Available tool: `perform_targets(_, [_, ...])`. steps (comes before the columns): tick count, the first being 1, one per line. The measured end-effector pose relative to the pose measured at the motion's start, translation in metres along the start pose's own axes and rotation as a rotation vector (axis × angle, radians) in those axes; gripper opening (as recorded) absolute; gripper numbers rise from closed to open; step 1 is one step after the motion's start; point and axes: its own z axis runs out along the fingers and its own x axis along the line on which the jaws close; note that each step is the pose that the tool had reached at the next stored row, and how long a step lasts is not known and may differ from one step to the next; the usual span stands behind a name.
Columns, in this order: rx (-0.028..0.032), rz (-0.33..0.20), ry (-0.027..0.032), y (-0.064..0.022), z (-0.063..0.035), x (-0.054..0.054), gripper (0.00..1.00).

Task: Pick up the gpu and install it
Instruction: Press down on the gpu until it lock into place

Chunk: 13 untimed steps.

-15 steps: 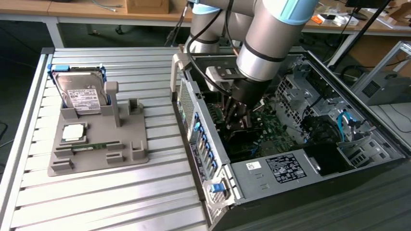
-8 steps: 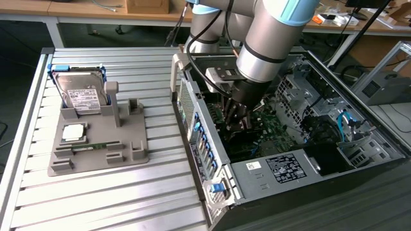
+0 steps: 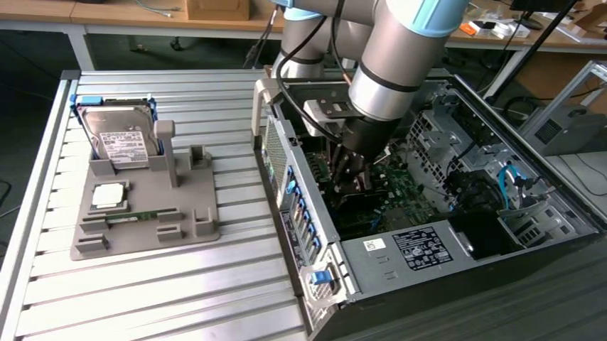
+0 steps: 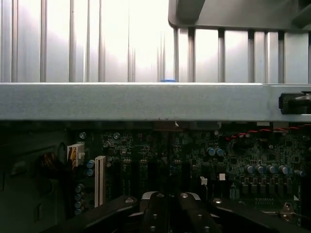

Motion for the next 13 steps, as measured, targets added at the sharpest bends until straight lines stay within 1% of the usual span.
perform_targets(3, [-0.0004,-0.001,0.0011,0.0,-0.0001,0.0,0.11])
perform_targets(5, [-0.0012,-0.001,0.0038,-0.0001,-0.0035,-0.001,0.11])
perform_targets(7, [0.0024,-0.001,-0.0021,0.0004,-0.0069,0.0,0.11])
perform_targets(8, [0.0026,-0.001,-0.0027,0.0007,-0.0095,0.0,0.11])
perform_targets(9, [0.0018,-0.001,-0.0009,0.0011,-0.0134,0.0,0.11])
perform_targets(10, [0.0018,-0.001,-0.0006,0.0013,-0.0163,0.0,0.11])
perform_targets(13, [0.0018,-0.001,-0.0007,0.0008,-0.0211,0.0,0.11])
